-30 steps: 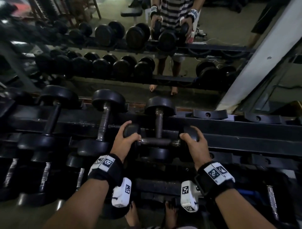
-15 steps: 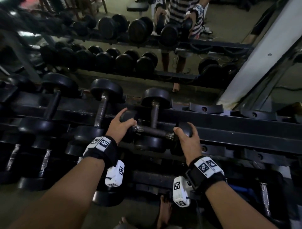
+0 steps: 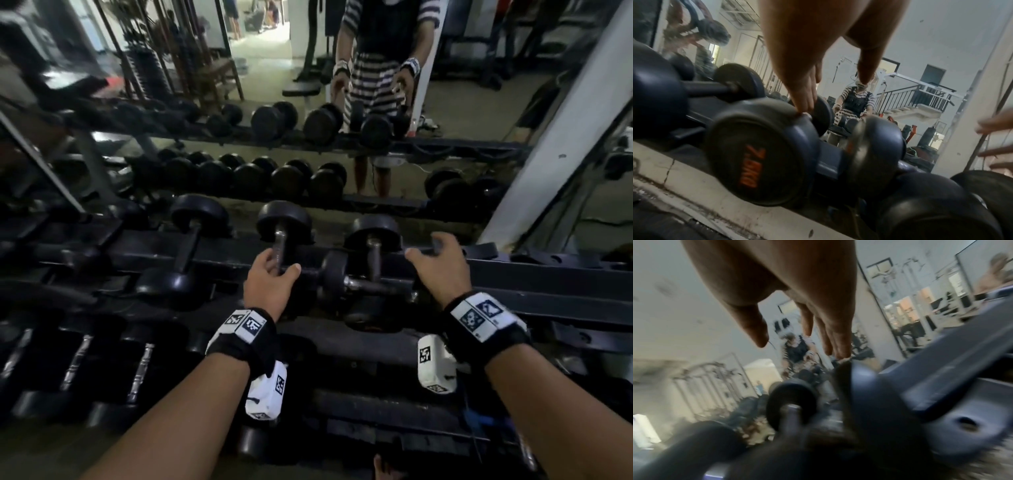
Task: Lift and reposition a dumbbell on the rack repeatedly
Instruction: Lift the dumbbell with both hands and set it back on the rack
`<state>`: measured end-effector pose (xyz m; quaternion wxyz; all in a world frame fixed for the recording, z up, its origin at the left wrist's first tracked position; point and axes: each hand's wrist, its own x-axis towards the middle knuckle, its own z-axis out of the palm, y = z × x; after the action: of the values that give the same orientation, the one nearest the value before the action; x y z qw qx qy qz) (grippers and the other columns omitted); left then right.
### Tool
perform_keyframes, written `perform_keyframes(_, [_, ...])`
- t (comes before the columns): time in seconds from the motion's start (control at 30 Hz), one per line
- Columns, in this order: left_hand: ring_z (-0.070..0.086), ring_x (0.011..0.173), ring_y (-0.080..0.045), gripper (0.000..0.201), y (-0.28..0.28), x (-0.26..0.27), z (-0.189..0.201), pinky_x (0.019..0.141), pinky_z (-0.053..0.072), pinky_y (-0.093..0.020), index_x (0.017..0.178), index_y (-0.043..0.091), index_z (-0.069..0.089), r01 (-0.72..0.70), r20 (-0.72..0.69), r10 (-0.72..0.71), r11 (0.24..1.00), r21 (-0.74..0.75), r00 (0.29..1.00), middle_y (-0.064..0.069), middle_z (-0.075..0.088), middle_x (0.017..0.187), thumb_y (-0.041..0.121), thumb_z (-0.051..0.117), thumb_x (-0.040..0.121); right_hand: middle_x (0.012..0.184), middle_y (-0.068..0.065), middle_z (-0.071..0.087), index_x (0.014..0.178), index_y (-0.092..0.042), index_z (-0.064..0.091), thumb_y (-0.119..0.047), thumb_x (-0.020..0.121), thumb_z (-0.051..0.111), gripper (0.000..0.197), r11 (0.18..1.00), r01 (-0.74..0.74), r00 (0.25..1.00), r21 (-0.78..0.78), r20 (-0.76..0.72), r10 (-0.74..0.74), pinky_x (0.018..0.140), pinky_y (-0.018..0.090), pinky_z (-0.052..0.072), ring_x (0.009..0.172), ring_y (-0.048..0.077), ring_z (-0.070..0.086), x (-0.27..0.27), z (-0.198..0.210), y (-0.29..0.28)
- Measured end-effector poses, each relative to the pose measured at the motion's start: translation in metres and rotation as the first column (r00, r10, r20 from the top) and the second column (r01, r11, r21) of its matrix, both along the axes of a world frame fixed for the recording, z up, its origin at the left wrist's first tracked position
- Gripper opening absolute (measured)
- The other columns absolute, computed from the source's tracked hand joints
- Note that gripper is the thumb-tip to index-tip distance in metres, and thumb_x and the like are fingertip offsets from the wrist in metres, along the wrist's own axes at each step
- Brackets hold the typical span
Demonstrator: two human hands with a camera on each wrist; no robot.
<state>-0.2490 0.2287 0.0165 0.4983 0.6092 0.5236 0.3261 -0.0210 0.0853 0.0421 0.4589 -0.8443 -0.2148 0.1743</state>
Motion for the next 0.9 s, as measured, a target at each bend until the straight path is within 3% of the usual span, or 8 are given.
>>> perform_keyframes(0.13, [0.055, 0.127, -0.020, 0.069, 0.004, -0.031, 0.003, 0.108, 0.042, -0.031, 0.147, 0.016, 0.045, -0.085, -0.002, 0.085, 0.996, 0.018, 0.996, -0.008, 0.056, 0.141, 0.029, 0.075, 0.086, 0.125, 0.006, 0.062, 0.132, -0.022, 0.054, -0.043, 0.082, 0.074, 0.058, 0.977, -0.213, 0.975, 0.009, 0.062, 0.212, 0.103, 0.045, 0.047, 0.117, 0.028, 0.060, -0.032, 0.023, 0.050])
perform_keyframes(0.23, [0.053, 0.129, -0.020, 0.070, 0.006, -0.043, 0.005, 0.100, 0.040, -0.025, 0.148, 0.019, 0.044, -0.132, 0.003, 0.132, 0.991, 0.013, 0.991, -0.005, 0.055, 0.143, 0.033, 0.074, 0.086, 0.118, 0.002, 0.059, 0.135, -0.026, 0.053, -0.047, 0.083, 0.072, 0.059, 0.922, -0.386, 0.920, -0.026, 0.068, 0.387, 0.102, 0.045, 0.048, 0.113, 0.025, 0.061, -0.050, 0.042, 0.086])
perform_keyframes(0.37, [0.051, 0.132, -0.020, 0.072, 0.012, -0.046, 0.004, 0.103, 0.039, -0.028, 0.149, 0.020, 0.042, -0.202, 0.031, 0.202, 0.979, -0.019, 0.979, -0.003, 0.054, 0.144, 0.034, 0.074, 0.086, 0.132, 0.009, 0.059, 0.134, -0.028, 0.055, -0.050, 0.084, 0.072, 0.057, 0.831, -0.545, 0.824, -0.111, 0.111, 0.555, 0.106, 0.043, 0.046, 0.125, 0.024, 0.055, -0.054, 0.054, 0.135])
perform_keyframes(0.57, [0.049, 0.133, -0.021, 0.074, 0.022, -0.028, -0.009, 0.106, 0.038, -0.027, 0.147, 0.022, 0.043, -0.346, -0.015, 0.346, 0.934, -0.091, 0.938, -0.003, 0.052, 0.145, 0.039, 0.075, 0.083, 0.139, 0.006, 0.057, 0.136, -0.034, 0.052, -0.052, 0.085, 0.070, 0.057, 0.673, -0.706, 0.672, -0.223, 0.090, 0.735, 0.110, 0.042, 0.041, 0.132, 0.025, 0.050, -0.040, 0.043, 0.208])
perform_keyframes(0.7, [0.049, 0.133, -0.018, 0.076, 0.026, -0.006, -0.021, 0.097, 0.033, -0.019, 0.148, 0.021, 0.042, -0.455, -0.063, 0.451, 0.881, -0.132, 0.890, 0.000, 0.053, 0.145, 0.042, 0.075, 0.083, 0.139, 0.003, 0.057, 0.138, -0.037, 0.050, -0.071, 0.068, 0.069, 0.079, 0.528, -0.799, 0.544, -0.290, 0.028, 0.839, 0.111, 0.045, 0.042, 0.131, 0.024, 0.052, -0.018, 0.020, 0.254])
perform_keyframes(0.8, [0.050, 0.130, -0.017, 0.074, 0.024, 0.012, -0.032, 0.105, 0.037, -0.025, 0.144, 0.022, 0.046, -0.561, -0.124, 0.550, 0.824, -0.086, 0.826, 0.001, 0.055, 0.141, 0.041, 0.078, 0.079, 0.140, 0.002, 0.056, 0.140, -0.029, 0.050, -0.058, 0.078, 0.073, 0.072, 0.415, -0.851, 0.437, -0.321, 0.004, 0.899, 0.113, 0.043, 0.040, 0.130, 0.021, 0.052, -0.003, 0.004, 0.282])
perform_keyframes(0.9, [0.051, 0.127, -0.014, 0.077, 0.021, 0.022, -0.044, 0.104, 0.038, -0.025, 0.141, 0.023, 0.046, -0.655, -0.148, 0.641, 0.752, -0.074, 0.753, 0.006, 0.053, 0.140, 0.040, 0.082, 0.076, 0.131, 0.000, 0.060, 0.137, -0.022, 0.053, -0.048, 0.084, 0.073, 0.062, 0.306, -0.894, 0.338, -0.326, -0.046, 0.940, 0.109, 0.036, 0.042, 0.121, 0.019, 0.057, 0.003, -0.010, 0.305])
